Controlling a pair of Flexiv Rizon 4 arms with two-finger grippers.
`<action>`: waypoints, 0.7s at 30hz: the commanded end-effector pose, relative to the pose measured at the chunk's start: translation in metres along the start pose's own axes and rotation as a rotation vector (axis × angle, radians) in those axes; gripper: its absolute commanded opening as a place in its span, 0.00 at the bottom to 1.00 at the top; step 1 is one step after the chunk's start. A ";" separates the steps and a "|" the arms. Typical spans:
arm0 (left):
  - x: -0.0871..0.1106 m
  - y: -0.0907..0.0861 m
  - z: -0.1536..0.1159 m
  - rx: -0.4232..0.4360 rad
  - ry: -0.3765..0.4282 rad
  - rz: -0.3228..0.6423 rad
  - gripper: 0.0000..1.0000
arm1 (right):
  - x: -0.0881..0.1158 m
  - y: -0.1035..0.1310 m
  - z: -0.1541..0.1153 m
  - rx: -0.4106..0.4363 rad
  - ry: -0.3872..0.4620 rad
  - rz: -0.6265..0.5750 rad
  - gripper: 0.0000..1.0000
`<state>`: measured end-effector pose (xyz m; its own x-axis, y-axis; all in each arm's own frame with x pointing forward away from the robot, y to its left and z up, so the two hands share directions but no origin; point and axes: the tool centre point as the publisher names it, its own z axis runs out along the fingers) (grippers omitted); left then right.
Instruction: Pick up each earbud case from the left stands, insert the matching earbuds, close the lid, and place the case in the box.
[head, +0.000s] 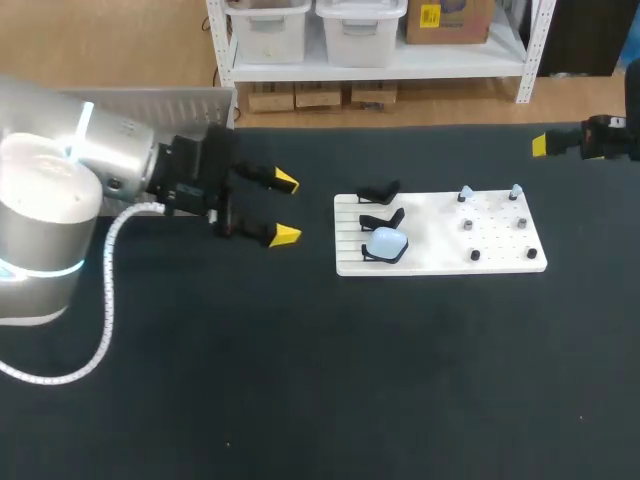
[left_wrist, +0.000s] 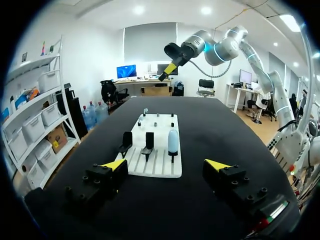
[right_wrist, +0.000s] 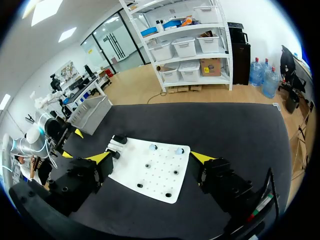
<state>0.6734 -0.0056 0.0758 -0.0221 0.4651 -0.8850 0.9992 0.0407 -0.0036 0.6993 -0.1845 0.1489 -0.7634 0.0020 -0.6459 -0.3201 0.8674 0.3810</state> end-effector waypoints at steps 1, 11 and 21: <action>0.001 0.002 0.016 0.008 -0.007 0.014 1.00 | 0.000 0.000 0.000 0.001 0.001 0.000 1.00; -0.002 -0.008 0.043 0.038 -0.010 0.022 1.00 | 0.000 0.000 0.000 0.001 0.001 0.000 1.00; 0.000 -0.014 0.067 0.061 -0.044 -0.007 1.00 | 0.000 0.000 0.000 0.001 0.001 0.000 1.00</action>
<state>0.6592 -0.0594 0.0512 -0.0316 0.4323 -0.9012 0.9991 -0.0110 -0.0403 0.6993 -0.1845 0.1489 -0.7635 0.0020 -0.6459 -0.3200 0.8674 0.3810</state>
